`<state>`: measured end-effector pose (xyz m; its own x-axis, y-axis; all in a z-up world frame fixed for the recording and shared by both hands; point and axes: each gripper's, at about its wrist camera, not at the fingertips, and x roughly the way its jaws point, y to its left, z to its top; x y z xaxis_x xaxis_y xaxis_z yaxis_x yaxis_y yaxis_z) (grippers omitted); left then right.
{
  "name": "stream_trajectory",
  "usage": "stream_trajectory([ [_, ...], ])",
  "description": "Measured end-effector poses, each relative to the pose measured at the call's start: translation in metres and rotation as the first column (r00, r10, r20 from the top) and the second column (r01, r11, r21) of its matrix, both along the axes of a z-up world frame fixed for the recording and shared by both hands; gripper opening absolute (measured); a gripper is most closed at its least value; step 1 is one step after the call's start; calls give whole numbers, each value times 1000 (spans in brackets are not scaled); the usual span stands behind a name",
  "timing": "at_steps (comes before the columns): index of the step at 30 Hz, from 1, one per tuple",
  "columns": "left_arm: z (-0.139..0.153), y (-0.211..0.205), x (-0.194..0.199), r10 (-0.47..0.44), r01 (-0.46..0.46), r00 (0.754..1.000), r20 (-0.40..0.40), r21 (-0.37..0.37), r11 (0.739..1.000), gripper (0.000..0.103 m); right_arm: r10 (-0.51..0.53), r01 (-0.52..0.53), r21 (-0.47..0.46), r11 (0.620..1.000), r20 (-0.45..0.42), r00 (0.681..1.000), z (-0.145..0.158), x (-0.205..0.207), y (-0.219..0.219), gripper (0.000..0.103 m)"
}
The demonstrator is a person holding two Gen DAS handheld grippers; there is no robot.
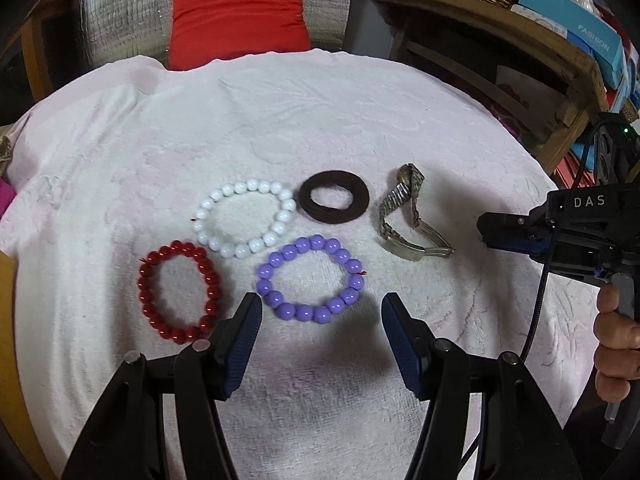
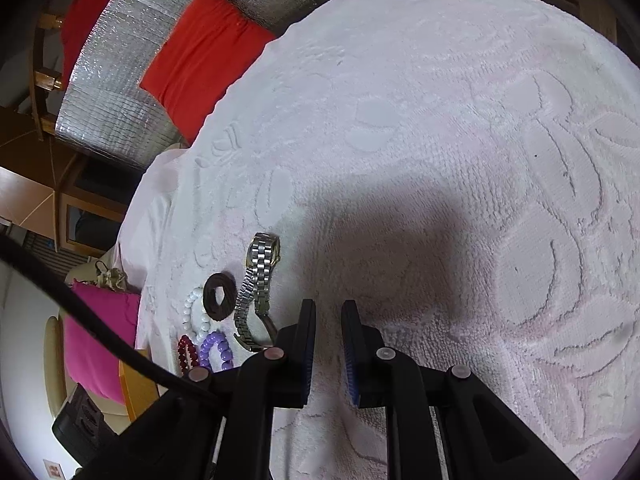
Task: Organize jewelry
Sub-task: 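Grasp the purple bead bracelet with the left gripper while the right holds the watch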
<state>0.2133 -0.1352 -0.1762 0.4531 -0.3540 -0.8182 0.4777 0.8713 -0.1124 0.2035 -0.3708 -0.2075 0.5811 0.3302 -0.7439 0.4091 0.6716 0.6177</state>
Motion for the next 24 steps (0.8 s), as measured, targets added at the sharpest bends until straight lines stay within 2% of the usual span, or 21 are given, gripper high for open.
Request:
stream_trajectory([
  [2,-3,-3,0,-6,6,1000,2,7,1000,63,2,-2,1,1000,-2,1000,-1,1,1,16],
  [4,-4,-6,-2,-16,15,1000,24,28,999,56,2,-2,3,1000,-5,1000,-1,2,1,16],
  [6,-4,-9,-5,-28,26,999,46,48,999,40,3,-3,2,1000,-4,1000,-1,2,2,16],
  [7,-4,-10,-5,-30,28,998,50,53,998,39,3,-3,2,1000,-3,1000,-1,2,2,16],
  [8,-4,-10,-5,-32,29,998,54,56,998,33,3,-3,3,1000,-1,1000,-1,3,3,16],
  [9,-3,-9,-6,-32,29,998,56,60,998,21,5,-5,4,1000,1,1000,0,3,4,16],
  [10,-3,-8,-5,-31,28,998,53,56,998,19,8,-8,4,1000,5,1000,0,3,5,16],
  [11,-2,-5,-5,-25,23,998,49,50,999,9,14,-14,5,1000,9,1000,0,4,7,16],
  [15,5,7,-4,-6,6,1000,20,9,1000,9,49,-49,11,999,26,998,3,9,17,19],
  [17,10,14,-6,-5,5,1000,26,-7,1000,9,65,-66,13,998,37,997,4,12,24,28],
  [21,23,30,-12,-2,4,999,49,-40,999,9,100,-99,-26,995,59,993,11,18,42,34],
  [23,27,40,-13,8,-5,999,50,-55,998,9,121,-118,-59,991,63,991,13,22,53,50],
  [24,28,44,-13,15,-12,999,52,-59,998,10,127,-123,-70,990,64,990,14,23,57,54],
])
